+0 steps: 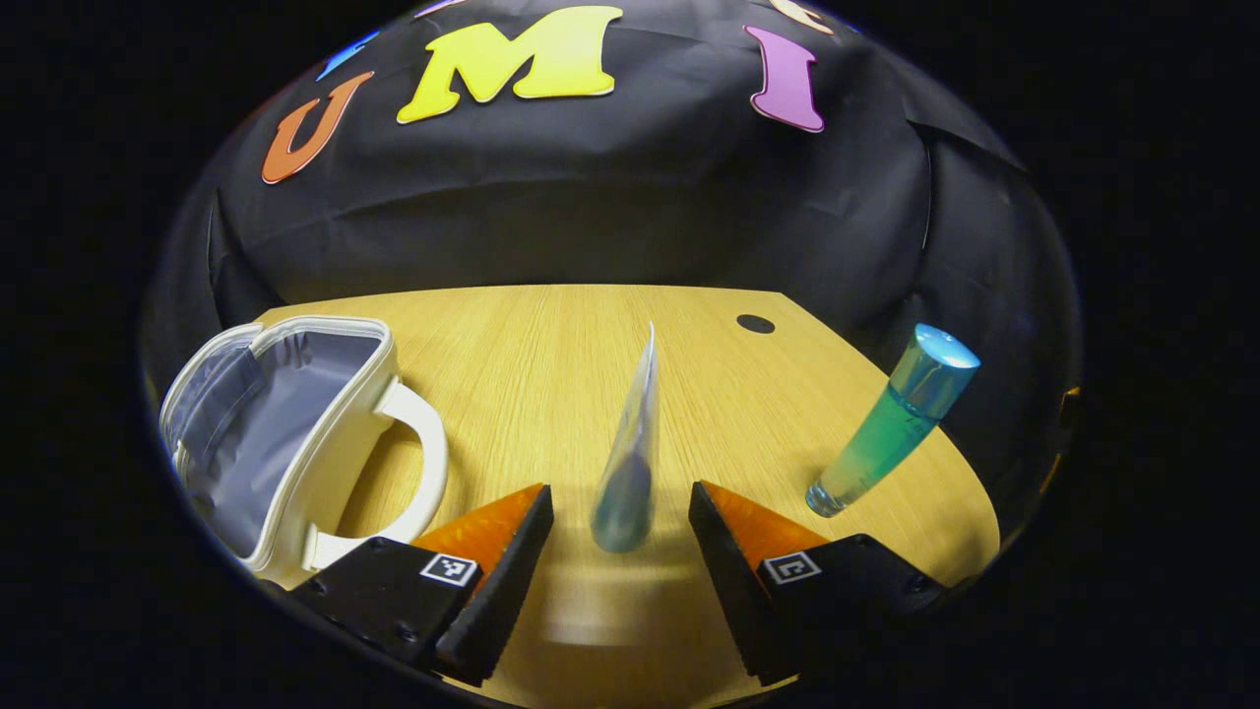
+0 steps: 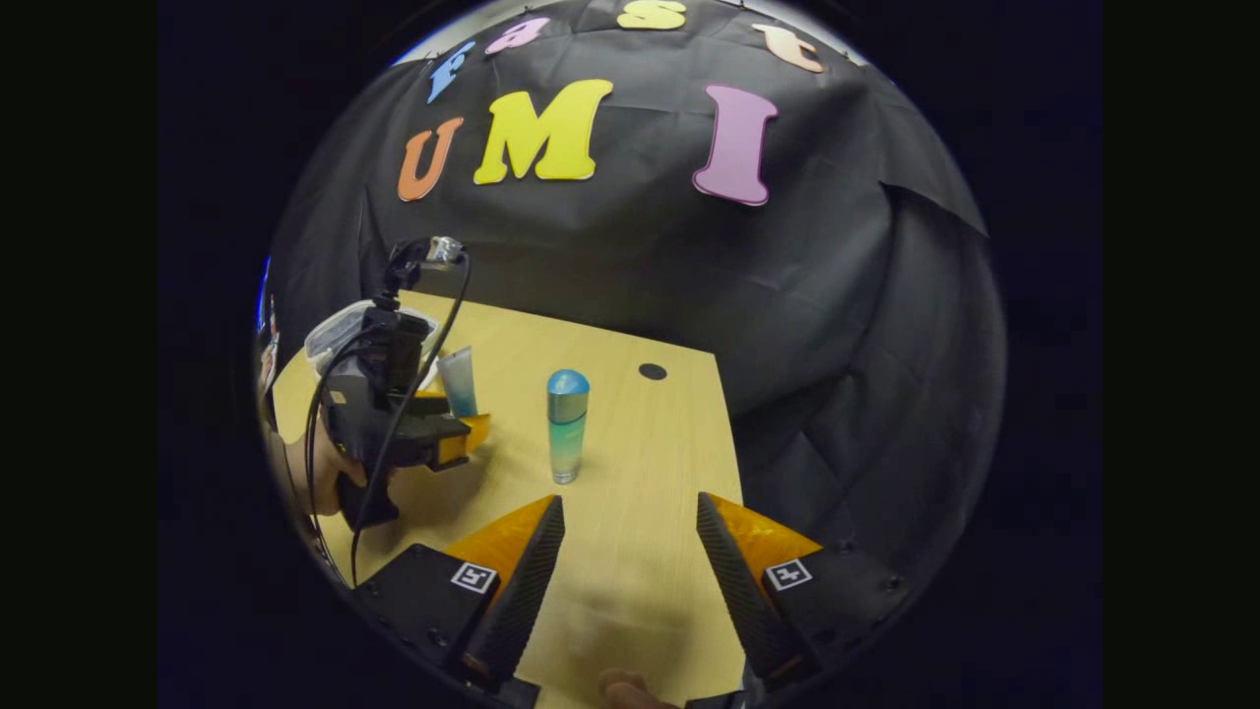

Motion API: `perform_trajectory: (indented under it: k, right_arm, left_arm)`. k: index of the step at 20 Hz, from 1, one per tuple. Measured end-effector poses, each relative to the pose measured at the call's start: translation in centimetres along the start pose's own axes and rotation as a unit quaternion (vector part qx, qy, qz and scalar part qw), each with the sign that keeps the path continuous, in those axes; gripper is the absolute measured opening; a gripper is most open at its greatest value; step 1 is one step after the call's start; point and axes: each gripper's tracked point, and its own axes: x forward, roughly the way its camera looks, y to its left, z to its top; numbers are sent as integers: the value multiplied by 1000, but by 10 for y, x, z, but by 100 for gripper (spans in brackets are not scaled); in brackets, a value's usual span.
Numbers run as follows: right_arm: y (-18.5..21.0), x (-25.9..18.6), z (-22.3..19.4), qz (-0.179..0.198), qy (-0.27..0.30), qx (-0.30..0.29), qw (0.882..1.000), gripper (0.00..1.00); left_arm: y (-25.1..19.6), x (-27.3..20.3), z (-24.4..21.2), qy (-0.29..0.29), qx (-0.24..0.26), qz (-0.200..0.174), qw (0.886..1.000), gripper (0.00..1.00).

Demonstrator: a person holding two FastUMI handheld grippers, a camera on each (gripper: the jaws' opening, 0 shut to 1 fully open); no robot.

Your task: First open the suitcase, pack the skin care products into it, and then close the suitcase.

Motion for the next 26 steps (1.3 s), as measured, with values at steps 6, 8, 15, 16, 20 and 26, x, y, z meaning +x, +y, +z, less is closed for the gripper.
perform_trajectory:
  k: [6, 8, 15, 16, 20, 26]
  right_arm:
    - [2, 14, 3, 10, 1, -15, 1000, 80]
    - [5, 21, 8, 13, -3, -21, 1000, 80]
    - [39, 54, 36, 53, -20, -19, 998, 80]
    - [43, 63, 38, 52, -21, -18, 998, 80]
    - [63, 101, 41, 54, -17, -13, 998, 80]
    - [70, 147, 34, 34, -2, 28, 999, 80]
  left_arm:
    - [1, 25, -5, 14, 5, 11, 1000, 65]
    - [3, 24, -4, 16, -7, 17, 1000, 45]
    - [11, -8, 14, 15, -10, 11, 1000, 41]
    - [14, -20, 20, 11, -11, 11, 1000, 41]
    - [33, -64, 45, -9, 7, 5, 1000, 40]
    - [79, -129, 67, -10, 32, 24, 999, 39]
